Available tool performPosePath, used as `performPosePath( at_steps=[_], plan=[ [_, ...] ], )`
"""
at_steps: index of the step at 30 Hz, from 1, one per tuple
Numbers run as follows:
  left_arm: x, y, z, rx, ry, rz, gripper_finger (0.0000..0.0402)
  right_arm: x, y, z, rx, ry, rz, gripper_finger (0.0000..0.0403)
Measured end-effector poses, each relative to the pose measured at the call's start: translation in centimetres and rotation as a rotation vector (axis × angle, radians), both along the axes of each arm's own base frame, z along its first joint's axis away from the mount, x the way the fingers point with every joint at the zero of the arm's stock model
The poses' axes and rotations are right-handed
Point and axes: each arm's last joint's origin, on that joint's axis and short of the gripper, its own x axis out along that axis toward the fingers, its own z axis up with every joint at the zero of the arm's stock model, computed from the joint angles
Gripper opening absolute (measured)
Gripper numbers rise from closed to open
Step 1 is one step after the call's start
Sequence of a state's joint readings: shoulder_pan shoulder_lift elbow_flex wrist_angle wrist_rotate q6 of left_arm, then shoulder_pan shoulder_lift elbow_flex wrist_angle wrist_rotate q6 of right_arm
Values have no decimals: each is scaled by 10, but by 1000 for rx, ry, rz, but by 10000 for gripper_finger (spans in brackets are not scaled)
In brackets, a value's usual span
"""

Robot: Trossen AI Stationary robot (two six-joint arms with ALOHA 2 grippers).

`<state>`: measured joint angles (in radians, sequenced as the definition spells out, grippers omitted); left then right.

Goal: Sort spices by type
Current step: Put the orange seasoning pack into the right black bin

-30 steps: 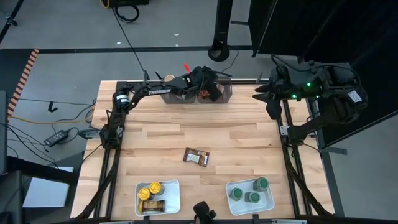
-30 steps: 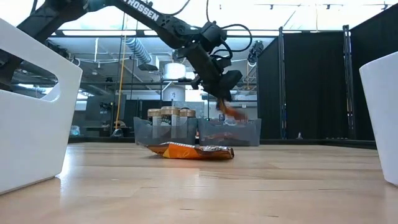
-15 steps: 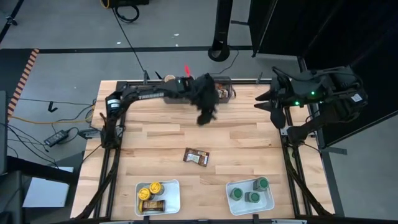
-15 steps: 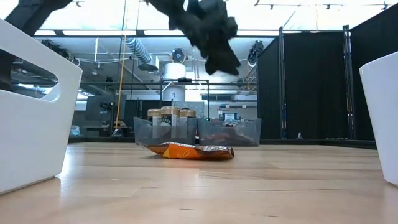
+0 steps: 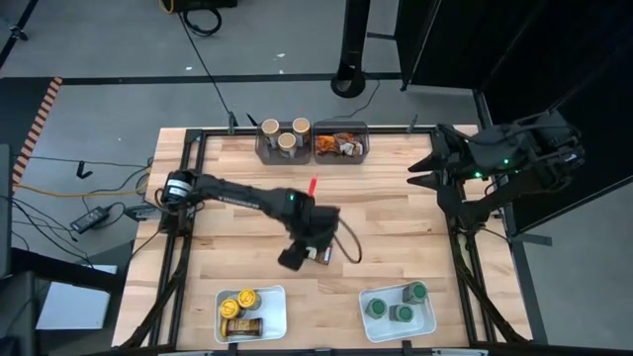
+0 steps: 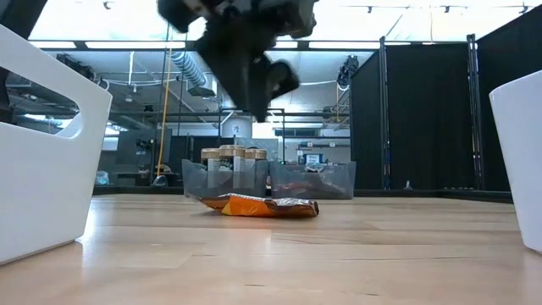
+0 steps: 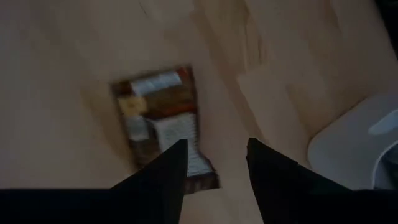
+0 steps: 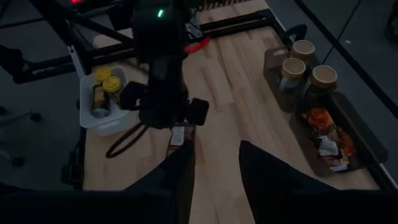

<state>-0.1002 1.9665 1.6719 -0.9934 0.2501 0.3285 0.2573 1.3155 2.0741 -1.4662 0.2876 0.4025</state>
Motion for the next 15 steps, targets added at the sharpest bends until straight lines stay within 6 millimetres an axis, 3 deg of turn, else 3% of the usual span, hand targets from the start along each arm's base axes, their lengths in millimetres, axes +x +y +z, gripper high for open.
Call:
performPosePath(
  at_steps=[4,8,15],
  plan=[
    [-8,-22,-28,0,46,37,161,-1,4,0,11,-2,8,132],
    [-18,-38,-47,96,-28,89,152,-2,8,0,14,-2,31,132],
    [-34,-45,-78,335,-101,199,147,1,14,-2,-11,3,40,132]
  ],
)
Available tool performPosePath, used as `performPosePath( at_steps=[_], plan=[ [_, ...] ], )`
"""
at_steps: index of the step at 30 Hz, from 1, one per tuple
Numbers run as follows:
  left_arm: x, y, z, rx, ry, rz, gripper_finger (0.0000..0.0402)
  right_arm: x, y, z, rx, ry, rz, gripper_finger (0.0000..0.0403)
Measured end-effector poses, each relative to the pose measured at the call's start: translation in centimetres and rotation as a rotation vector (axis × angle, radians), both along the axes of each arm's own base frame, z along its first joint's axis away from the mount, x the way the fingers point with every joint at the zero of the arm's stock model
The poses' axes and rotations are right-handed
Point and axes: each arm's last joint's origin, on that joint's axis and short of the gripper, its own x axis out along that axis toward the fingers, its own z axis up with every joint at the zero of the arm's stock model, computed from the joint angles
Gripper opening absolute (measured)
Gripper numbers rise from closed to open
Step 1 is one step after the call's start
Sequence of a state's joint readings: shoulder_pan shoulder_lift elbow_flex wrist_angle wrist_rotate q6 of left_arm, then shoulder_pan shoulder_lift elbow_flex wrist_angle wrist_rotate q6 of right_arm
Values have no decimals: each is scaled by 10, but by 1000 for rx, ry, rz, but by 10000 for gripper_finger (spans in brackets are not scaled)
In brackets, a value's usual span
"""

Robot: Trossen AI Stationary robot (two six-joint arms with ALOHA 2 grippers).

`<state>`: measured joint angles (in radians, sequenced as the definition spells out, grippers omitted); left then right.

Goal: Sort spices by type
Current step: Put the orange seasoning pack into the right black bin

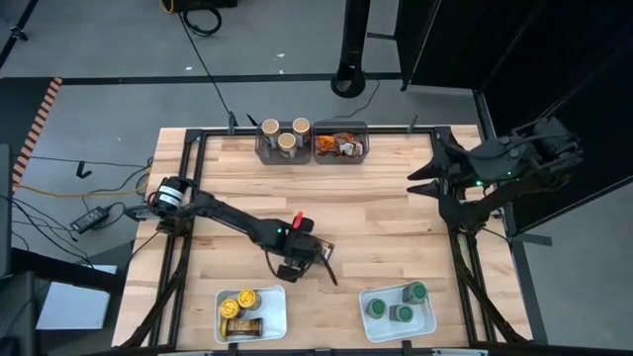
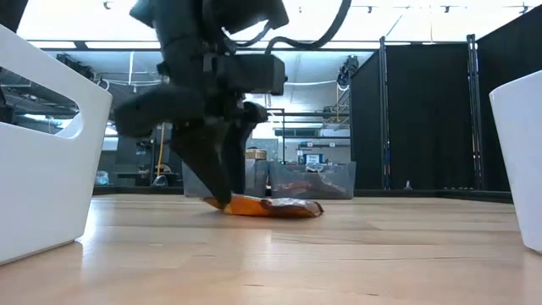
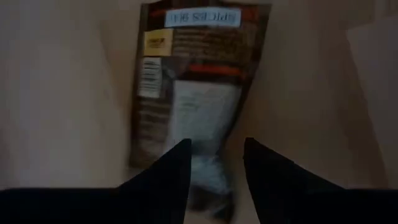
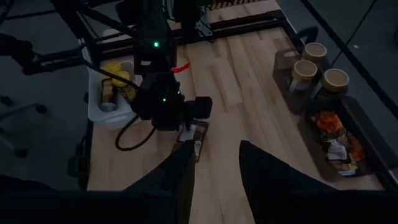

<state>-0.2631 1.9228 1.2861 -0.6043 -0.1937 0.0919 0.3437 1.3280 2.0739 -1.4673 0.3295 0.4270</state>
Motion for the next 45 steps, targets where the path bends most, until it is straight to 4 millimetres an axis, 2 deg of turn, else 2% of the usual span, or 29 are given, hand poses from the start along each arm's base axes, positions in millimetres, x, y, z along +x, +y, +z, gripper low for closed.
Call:
performPosePath(
  at_steps=[6,10,12,16,19,24,29,32,35,39,45],
  plan=[
    [-5,-1,-19,-94,-65,-4,147,6,3,-2,-6,14,1,132],
    [-8,1,-24,-8,-106,57,139,10,4,-3,-11,14,-3,132],
    [-9,4,-27,30,-117,73,114,12,5,-4,-13,19,-5,132],
    [-8,6,-29,65,-151,91,26,15,6,-4,-12,15,-5,132],
    [-7,7,-30,76,-188,133,12,17,7,-5,-3,17,-11,132],
    [3,5,-19,41,-200,175,4,17,10,-5,7,14,-5,132],
    [26,10,13,-31,-277,209,1,16,15,-5,17,5,16,132],
    [40,28,34,-50,-334,273,1,16,17,-5,29,4,22,132],
    [52,57,51,-72,-385,331,1,14,20,-4,43,3,24,132],
    [61,106,68,-99,-442,408,0,13,23,-4,63,3,28,132],
    [60,182,87,-35,-532,497,0,11,29,-4,66,1,48,132]
  ],
)
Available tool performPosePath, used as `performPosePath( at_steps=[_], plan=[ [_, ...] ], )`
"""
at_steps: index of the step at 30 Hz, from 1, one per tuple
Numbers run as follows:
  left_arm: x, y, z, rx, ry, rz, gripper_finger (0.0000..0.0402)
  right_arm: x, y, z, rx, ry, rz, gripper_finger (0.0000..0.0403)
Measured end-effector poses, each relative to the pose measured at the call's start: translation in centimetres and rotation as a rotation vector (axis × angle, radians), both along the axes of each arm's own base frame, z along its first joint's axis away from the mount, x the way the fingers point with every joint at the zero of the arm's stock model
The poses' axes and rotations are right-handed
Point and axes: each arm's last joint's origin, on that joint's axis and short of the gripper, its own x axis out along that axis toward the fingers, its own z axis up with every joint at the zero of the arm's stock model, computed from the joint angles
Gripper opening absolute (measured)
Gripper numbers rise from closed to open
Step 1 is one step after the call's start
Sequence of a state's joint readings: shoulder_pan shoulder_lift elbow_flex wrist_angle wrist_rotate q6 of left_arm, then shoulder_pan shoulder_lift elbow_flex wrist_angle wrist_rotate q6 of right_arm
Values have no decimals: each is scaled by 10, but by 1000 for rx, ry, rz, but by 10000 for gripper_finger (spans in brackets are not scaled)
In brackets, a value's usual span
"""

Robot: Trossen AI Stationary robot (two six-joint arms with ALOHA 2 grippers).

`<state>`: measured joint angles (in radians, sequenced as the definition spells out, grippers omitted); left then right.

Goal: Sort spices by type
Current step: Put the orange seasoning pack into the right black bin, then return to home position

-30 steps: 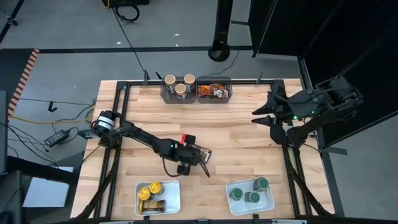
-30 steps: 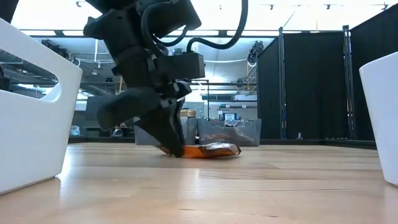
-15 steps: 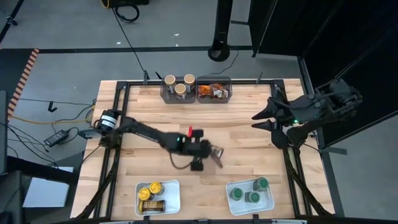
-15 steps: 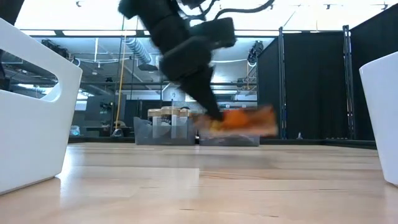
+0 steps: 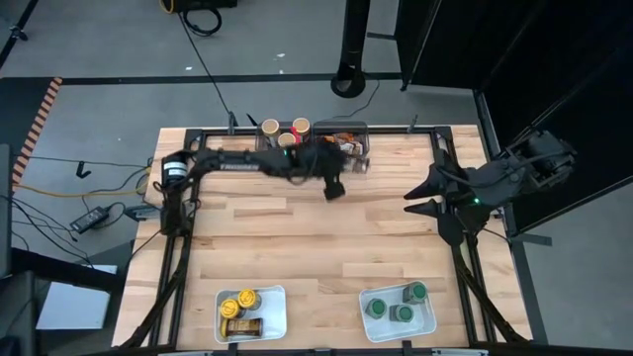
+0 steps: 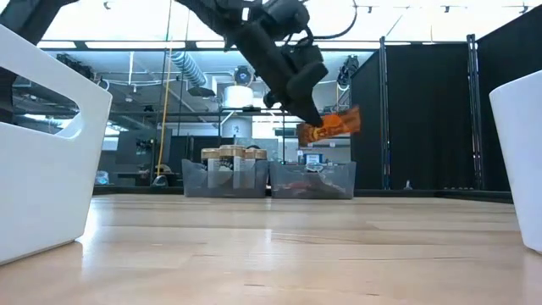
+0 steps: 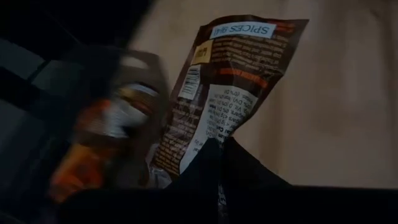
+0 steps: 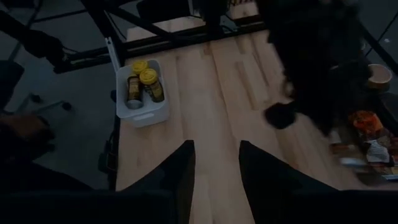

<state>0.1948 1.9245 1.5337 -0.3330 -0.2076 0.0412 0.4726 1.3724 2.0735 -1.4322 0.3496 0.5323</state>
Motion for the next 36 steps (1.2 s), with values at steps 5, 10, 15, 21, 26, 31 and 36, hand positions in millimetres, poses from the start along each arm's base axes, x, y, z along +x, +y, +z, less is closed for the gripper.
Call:
performPosePath(
  at_steps=[5,10,15,21,26,31,36],
  plan=[
    [-12,57,6,-11,-68,88,0,-2,2,0,-30,-16,-17,132],
    [-27,96,7,-7,-80,148,0,-2,2,1,-43,-23,-28,132],
    [-36,116,5,-39,-91,153,0,-2,1,1,-64,-33,-54,132],
    [-30,118,-6,-29,-77,127,26,-2,1,1,-77,-40,-69,132],
    [-26,118,-7,15,-82,100,81,-2,1,1,-52,-42,-89,132],
    [-25,118,-6,28,-99,96,139,-2,1,1,-35,-45,-100,132],
    [-30,109,9,-75,-114,108,173,0,1,3,-57,-63,-76,132]
  ],
)
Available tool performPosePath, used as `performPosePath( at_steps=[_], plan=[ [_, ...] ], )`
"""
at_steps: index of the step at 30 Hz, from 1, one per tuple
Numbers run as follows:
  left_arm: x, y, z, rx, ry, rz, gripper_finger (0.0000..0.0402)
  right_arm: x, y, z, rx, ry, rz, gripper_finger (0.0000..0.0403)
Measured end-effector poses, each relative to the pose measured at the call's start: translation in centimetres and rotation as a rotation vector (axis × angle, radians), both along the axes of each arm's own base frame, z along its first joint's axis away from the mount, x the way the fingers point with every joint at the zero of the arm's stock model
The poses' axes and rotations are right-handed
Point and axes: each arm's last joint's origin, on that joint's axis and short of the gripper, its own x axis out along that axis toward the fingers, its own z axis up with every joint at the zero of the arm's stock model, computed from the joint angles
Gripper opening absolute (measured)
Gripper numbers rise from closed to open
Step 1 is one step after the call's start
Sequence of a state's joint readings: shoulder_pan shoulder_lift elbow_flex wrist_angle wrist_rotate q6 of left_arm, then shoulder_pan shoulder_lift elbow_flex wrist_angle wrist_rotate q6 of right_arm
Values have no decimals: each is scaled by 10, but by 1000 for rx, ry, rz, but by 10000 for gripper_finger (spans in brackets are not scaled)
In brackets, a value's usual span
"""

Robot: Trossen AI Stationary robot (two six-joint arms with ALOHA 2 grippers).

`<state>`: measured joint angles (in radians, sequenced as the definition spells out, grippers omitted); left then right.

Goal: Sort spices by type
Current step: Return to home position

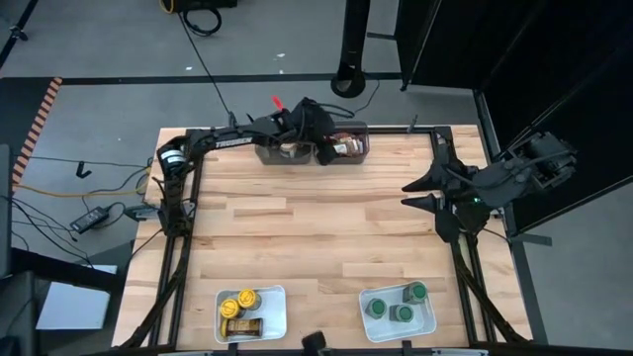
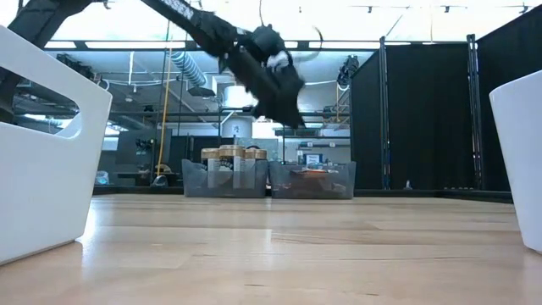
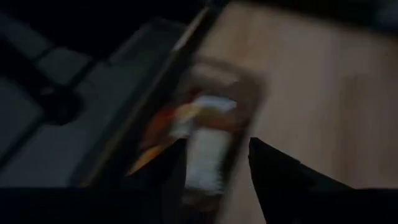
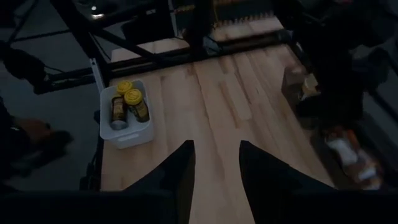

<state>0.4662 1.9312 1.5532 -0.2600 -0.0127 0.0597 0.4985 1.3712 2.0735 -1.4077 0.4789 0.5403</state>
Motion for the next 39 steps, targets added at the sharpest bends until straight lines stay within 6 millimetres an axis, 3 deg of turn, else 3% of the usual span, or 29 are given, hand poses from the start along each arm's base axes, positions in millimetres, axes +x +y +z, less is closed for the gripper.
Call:
performPosePath(
  at_steps=[3,5,8,13,18,24,27,30,35,39],
  plan=[
    [-5,-13,38,-83,-105,-145,175,1,2,4,-53,-39,54,132],
    [-13,-24,74,-112,-207,-287,175,-4,2,7,-97,-65,90,132],
    [-42,-42,130,-96,-348,-437,173,-22,-2,13,-131,-90,147,132],
    [-126,-82,218,121,-532,-473,173,-70,-26,28,-113,-219,115,132],
    [-224,-127,260,313,-558,-444,173,-120,-58,35,-63,-333,164,132],
    [-331,-174,269,354,-597,-264,173,-157,-89,16,-24,-432,180,132],
    [-378,-196,259,344,-687,-209,173,-170,-99,1,1,-548,204,132],
    [-418,-215,235,315,-783,-177,173,-171,-98,-25,6,-645,267,132],
    [-450,-233,175,242,-918,-90,173,-164,-88,-82,111,-827,323,132],
    [-449,-237,125,178,-1002,-34,173,-154,-77,-130,173,-978,389,132]
  ],
)
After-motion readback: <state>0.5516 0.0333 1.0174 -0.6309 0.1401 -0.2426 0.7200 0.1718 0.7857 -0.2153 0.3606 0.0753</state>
